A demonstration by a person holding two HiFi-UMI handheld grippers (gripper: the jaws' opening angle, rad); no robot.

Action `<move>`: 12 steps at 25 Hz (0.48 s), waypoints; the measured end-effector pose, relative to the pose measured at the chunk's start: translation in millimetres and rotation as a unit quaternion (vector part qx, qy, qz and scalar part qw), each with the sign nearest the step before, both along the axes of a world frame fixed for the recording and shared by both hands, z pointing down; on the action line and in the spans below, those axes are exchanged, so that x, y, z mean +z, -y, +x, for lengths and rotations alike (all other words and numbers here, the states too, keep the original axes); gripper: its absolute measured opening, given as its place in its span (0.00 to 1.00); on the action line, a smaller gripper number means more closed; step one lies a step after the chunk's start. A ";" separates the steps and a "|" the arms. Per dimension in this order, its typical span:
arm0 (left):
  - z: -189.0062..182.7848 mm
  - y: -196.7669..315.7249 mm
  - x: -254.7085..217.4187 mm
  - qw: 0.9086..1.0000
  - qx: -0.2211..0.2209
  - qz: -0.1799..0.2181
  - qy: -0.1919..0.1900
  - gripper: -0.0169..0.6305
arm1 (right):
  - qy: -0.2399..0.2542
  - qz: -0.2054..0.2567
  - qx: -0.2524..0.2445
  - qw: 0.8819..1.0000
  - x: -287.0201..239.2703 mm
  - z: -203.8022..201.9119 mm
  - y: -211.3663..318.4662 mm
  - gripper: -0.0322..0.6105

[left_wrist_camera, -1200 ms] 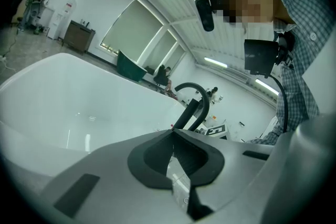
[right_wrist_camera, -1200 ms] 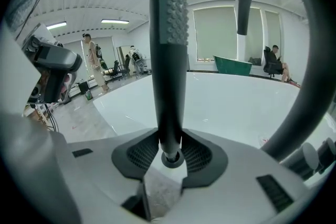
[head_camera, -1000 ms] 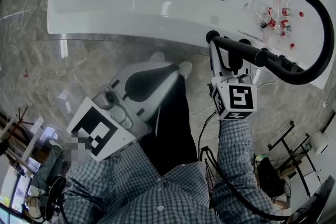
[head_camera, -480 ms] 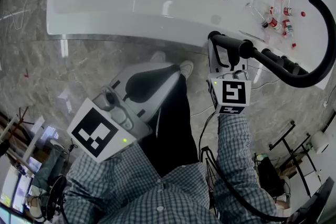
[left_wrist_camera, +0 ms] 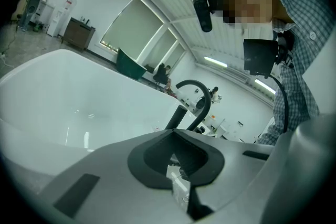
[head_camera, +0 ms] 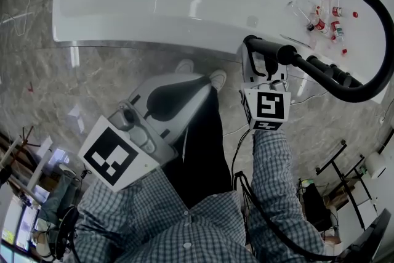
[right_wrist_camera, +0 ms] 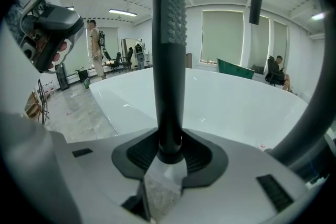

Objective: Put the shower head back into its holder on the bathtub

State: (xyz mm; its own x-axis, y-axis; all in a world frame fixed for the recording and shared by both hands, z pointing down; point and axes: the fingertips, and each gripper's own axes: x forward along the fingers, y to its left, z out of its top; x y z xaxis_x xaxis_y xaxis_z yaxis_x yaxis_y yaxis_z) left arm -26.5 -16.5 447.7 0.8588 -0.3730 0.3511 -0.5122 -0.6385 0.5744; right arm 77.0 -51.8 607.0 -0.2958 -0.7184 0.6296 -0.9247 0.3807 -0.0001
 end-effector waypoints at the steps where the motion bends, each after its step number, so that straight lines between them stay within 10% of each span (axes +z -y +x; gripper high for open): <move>1: 1.1 0.0 -0.3 1.000 0.001 0.000 -0.001 0.04 | 0.001 0.000 0.000 1.000 0.5 0.7 -0.7 0.26; 12: 9.4 -3.7 -4.7 1.000 0.012 0.003 -0.001 0.04 | 0.014 -0.014 0.007 1.000 3.8 -0.2 -5.8 0.26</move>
